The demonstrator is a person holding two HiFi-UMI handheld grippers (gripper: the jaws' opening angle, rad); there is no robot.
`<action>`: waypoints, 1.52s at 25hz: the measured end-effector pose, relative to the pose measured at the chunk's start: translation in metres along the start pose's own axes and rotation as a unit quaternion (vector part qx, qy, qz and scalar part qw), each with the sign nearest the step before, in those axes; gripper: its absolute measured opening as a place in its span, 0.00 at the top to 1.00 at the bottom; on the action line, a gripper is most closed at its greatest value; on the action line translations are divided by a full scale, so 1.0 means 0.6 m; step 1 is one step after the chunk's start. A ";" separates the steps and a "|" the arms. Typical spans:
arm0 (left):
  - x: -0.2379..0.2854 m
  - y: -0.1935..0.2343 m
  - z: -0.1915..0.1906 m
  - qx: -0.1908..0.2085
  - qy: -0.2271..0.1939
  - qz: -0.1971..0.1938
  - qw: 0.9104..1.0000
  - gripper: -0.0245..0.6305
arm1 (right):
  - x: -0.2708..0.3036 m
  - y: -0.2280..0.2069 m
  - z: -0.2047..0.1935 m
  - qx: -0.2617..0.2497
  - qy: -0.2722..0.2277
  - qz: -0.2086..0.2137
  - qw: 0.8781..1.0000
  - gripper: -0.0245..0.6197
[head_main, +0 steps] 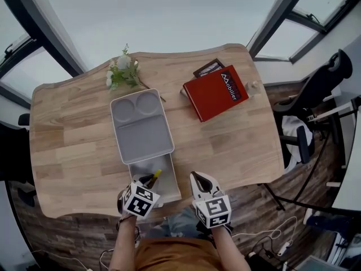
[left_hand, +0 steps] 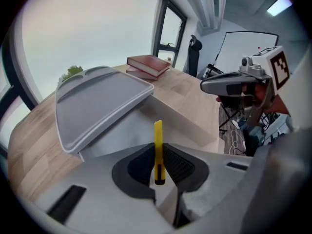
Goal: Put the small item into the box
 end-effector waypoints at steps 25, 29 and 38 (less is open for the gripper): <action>0.049 -0.003 0.011 0.084 0.153 0.010 0.985 0.88 | 0.013 -0.011 -0.009 0.004 0.018 -0.003 1.000 0.96; 0.058 -0.008 0.011 0.091 0.165 0.008 0.982 0.88 | 0.016 -0.014 -0.006 0.003 0.018 -0.003 1.000 0.95; 0.064 -0.013 0.011 0.077 0.159 -0.012 0.984 0.86 | 0.015 -0.021 -0.008 0.005 0.020 -0.007 1.000 0.96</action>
Point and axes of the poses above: the fingertips, and each gripper's own axes: x forward along the fingers, y to its left, z out of its top, the point moved 5 cm from there along -x, backward along the fingers, and after that the axes turned 1 degree about -x, right-handed, at the moved point
